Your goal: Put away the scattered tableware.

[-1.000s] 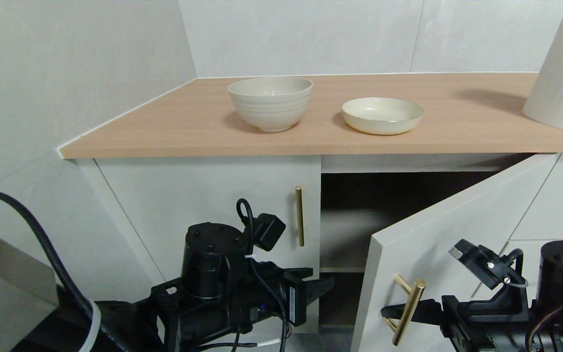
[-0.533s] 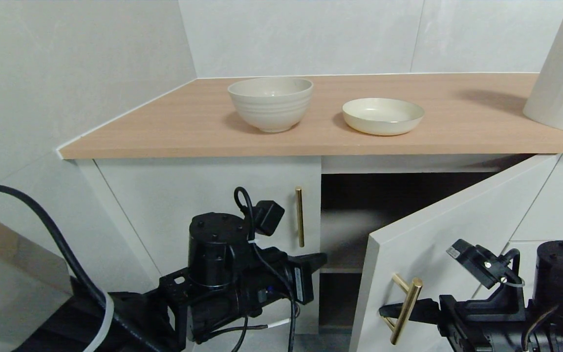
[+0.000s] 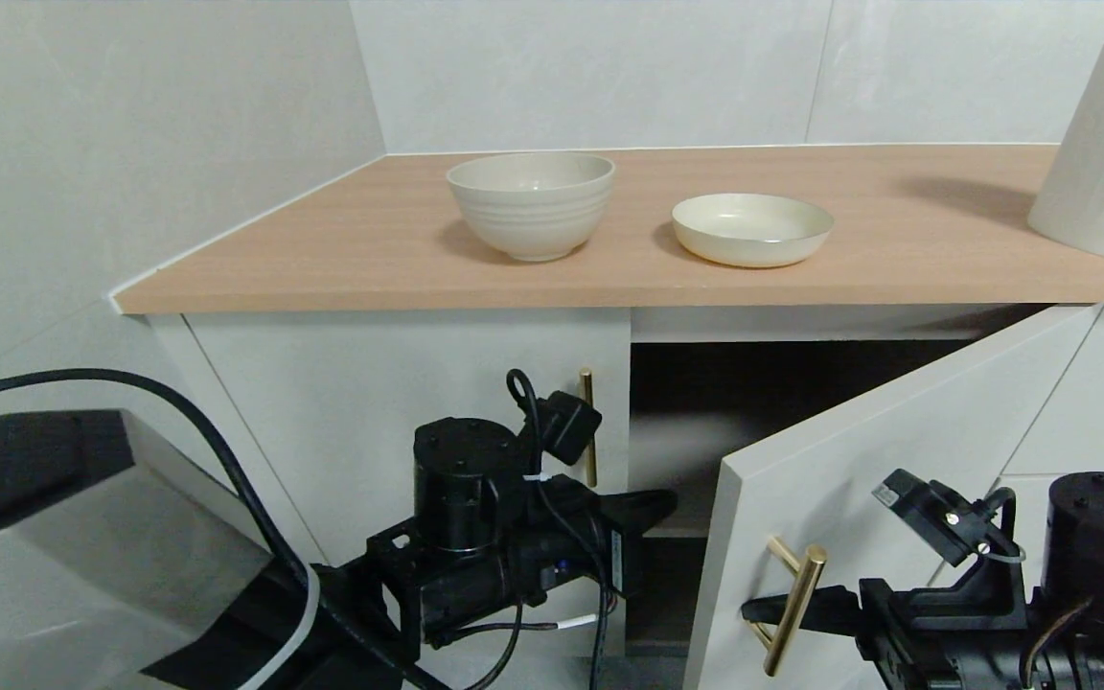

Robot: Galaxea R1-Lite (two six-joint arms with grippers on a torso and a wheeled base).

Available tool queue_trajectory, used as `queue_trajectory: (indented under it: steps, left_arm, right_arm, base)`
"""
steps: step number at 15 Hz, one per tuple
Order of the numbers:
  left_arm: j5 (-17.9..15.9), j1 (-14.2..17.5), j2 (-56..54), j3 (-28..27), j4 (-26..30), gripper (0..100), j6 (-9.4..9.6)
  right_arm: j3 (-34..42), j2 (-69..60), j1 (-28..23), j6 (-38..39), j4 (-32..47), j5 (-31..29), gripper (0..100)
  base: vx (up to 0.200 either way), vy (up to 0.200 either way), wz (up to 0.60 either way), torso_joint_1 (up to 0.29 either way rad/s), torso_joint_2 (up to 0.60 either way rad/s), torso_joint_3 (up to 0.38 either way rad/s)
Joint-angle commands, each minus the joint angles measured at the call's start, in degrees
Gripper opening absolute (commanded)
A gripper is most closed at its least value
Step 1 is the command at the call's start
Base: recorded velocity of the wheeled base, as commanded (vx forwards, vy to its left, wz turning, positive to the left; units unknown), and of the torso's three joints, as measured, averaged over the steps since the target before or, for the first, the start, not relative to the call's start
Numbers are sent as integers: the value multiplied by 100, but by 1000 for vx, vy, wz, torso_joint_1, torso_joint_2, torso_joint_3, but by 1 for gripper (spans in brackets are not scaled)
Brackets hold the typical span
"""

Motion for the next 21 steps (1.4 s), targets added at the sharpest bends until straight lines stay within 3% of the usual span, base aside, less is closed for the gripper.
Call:
queue_trajectory:
  steps: [1,5,9,14,17,21]
  left_arm:
    - [27,35,512,6,-372,0,494]
    - [27,-167,661,-21,-952,0,494]
    - [45,-378,775,94,-1391,0,494]
    - [18,-431,828,-144,-1338,0,485]
    - [18,-440,819,-126,-1338,0,485]
    - [18,-580,661,-117,-943,0,485]
  right_arm:
    - [-8,-41,-7,-3,0,-96,100]
    - [-34,-50,-42,-12,0,-114,100]
    - [-175,-67,-534,-56,0,-166,100]
    - [-324,-50,-1079,-179,0,-263,100]
    - [-298,-146,-1105,-513,9,-808,100]
    - [-149,-1245,-1132,-715,993,-1274,100]
  base:
    - [0,0,0,0,0,0]
    - [0,0,0,0,0,0]
    - [0,0,0,0,0,0]
    - [0,0,0,0,0,0]
    - [0,0,0,0,0,0]
    - [0,0,0,0,0,0]
